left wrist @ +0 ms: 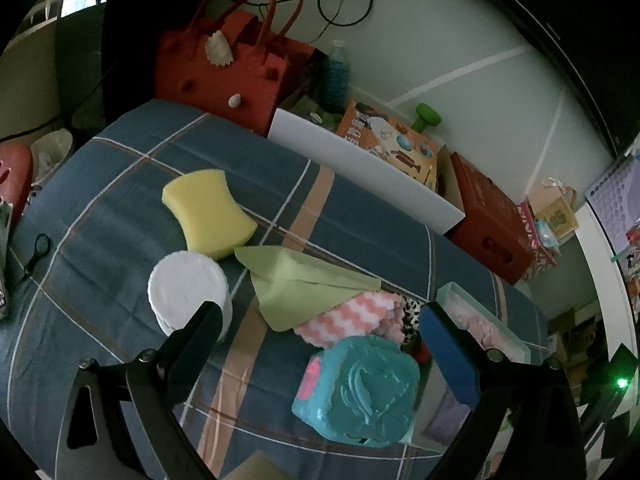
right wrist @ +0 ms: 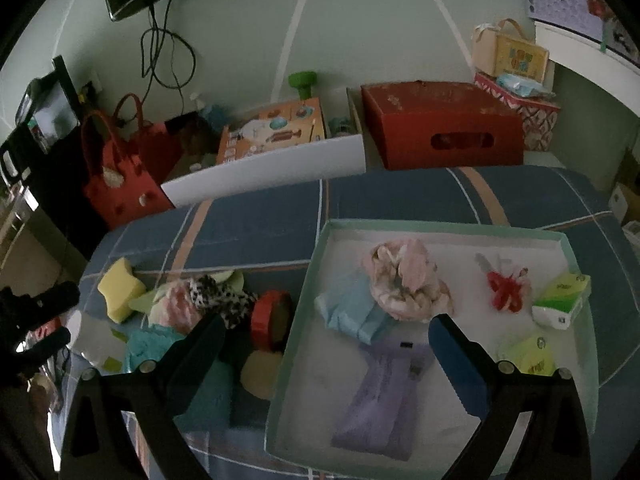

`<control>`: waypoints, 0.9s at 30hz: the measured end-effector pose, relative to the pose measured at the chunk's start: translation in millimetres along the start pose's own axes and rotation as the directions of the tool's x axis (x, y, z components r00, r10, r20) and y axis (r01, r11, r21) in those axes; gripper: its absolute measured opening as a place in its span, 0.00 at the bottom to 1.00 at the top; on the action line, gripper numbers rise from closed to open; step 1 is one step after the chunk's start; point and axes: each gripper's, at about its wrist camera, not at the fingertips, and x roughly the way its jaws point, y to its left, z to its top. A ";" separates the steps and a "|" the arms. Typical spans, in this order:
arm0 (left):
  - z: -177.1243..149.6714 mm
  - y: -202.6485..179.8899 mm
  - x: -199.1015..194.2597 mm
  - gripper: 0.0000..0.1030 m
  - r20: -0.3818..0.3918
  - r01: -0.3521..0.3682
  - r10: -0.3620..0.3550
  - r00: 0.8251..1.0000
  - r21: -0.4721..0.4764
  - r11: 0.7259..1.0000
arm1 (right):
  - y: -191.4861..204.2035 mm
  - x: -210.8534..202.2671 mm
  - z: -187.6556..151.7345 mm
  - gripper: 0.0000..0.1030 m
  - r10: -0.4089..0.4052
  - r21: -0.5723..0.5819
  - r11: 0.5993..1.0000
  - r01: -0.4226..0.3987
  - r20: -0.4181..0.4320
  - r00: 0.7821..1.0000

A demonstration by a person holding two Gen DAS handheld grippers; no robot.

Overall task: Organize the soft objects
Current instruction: 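Reach the left tool toward the pink zigzag towel while the right tool grasps the leopard-print scrunchie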

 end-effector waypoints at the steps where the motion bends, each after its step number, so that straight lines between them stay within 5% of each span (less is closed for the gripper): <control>1: 1.0 0.2 -0.8 0.96 0.004 -0.007 0.007 1.000 0.003 1.000 | -0.5 0.2 1.9 1.00 -0.002 0.003 1.000 0.002 0.002 1.000; 19: 16.6 16.0 -0.9 0.96 0.058 -0.016 0.017 0.998 -0.024 1.000 | 41.3 16.3 23.2 1.00 0.125 -0.058 0.990 -0.128 -0.051 0.991; 27: 18.0 14.1 15.6 0.96 -0.014 -0.062 0.062 0.998 0.021 0.998 | 54.5 39.9 17.0 1.00 0.140 -0.095 0.984 -0.148 -0.092 0.986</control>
